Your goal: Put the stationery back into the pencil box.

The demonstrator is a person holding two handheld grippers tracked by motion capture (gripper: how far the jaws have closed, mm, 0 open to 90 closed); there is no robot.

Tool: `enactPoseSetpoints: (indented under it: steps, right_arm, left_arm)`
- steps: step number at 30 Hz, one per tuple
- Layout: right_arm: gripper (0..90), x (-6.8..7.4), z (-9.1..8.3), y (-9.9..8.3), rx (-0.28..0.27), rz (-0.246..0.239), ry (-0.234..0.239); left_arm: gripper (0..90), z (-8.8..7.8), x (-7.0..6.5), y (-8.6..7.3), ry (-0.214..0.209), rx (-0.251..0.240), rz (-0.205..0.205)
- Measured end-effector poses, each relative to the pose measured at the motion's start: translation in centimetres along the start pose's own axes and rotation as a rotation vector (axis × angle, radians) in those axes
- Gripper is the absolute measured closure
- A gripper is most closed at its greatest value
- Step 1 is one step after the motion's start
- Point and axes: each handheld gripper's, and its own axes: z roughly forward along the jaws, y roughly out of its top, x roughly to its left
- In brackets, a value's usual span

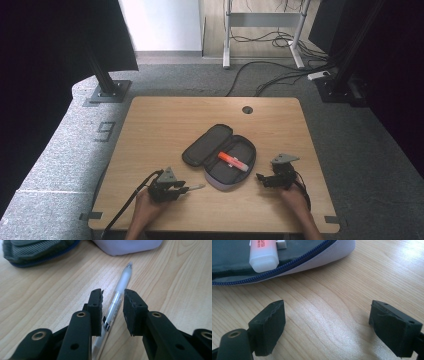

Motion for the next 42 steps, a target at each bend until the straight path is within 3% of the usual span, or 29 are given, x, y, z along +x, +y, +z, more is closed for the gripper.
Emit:
enactPoseSetpoints:
  steps: [5, 10, 13, 25, 34, 42]
  right_arm:
    - [13.5, 0.0, 0.0, 0.0, 0.0, 0.0, 0.0]
    - [13.5, 0.0, 0.0, 0.0, 0.0, 0.0, 0.0]
    - [13.5, 0.0, 0.0, 0.0, 0.0, 0.0, 0.0]
    - [13.5, 0.0, 0.0, 0.0, 0.0, 0.0, 0.0]
    - [13.5, 0.0, 0.0, 0.0, 0.0, -0.001, -0.001]
    - [13.5, 0.0, 0.0, 0.0, 0.0, -0.001, -0.002]
  left_arm:
    - [70.4, 0.5, 0.1, -0.1, -0.003, 0.002, 0.01]
    - [79.7, 0.6, 0.0, 0.0, -0.028, -0.002, 0.001]
    - [80.0, 0.5, -0.1, 0.0, -0.018, 0.002, -0.001]
    - [80.0, -2.1, -0.2, 0.7, -0.02, -0.076, -0.022]
    - [80.0, -3.5, -0.8, 2.1, -0.015, -0.101, -0.001]
    - [79.9, -3.5, -0.7, 4.0, -0.005, -0.103, 0.019]
